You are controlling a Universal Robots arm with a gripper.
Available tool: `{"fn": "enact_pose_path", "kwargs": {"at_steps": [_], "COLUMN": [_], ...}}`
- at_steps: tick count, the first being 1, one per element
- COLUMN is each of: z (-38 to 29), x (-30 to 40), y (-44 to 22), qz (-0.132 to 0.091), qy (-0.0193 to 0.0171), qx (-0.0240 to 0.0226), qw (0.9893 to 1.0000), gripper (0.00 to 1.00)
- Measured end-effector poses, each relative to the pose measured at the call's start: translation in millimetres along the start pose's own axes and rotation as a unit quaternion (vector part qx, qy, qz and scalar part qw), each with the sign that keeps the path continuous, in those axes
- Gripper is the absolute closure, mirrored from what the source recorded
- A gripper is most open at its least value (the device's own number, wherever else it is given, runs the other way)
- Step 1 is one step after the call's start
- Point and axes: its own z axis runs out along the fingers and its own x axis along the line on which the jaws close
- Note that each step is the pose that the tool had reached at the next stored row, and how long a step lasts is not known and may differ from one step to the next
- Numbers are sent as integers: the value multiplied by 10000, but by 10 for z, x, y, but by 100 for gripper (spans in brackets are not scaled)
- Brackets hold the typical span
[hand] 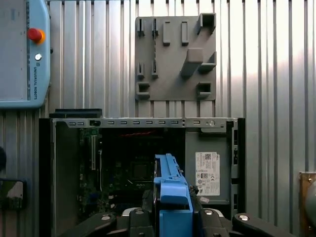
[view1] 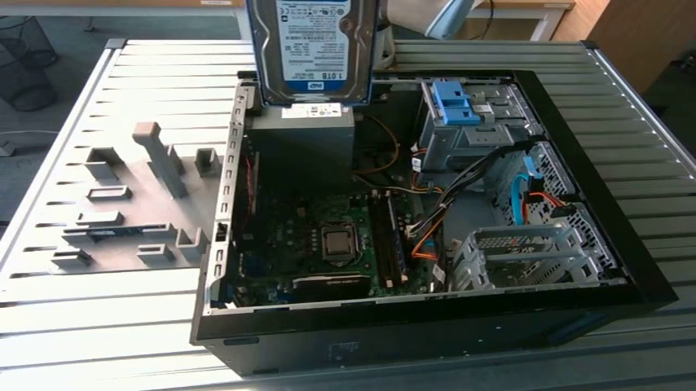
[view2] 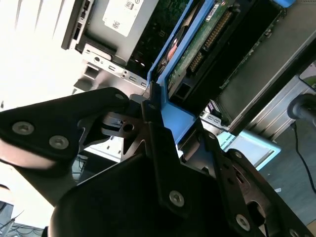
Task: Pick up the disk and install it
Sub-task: 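Pick up the disk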
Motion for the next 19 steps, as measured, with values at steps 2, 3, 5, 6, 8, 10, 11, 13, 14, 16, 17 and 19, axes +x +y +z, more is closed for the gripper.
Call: {"fn": "enact_pose_path", "kwargs": {"at_steps": [2, 3, 5, 6, 8, 10, 11, 13, 14, 16, 17, 19], "z": [3, 5, 11, 13, 19, 26, 33, 52, 59, 73, 82, 98], "x": [56, 84, 126, 134, 141, 141, 140, 138, 137, 135, 138, 168], "y": [-13, -24, -59, -95, -186, -276, -321, -414, -459, -545, -572, -589], "qz": [0, 0, 1, 0, 0, 0, 0, 0, 0, 0, 0, 0], "qy": [1, 0, 0, 0, 1, 0, 0, 0, 1, 0, 0, 1], "qx": [-1, 0, 0, 0, -1, 0, -1, 0, 0, 2, 8, 21], "qw": [10000, 10000, 10000, 10000, 10000, 10000, 10000, 10000, 10000, 10000, 10000, 10000], "gripper": [64, 64, 64, 64, 64, 64, 64, 64, 64, 64, 64, 64]}}
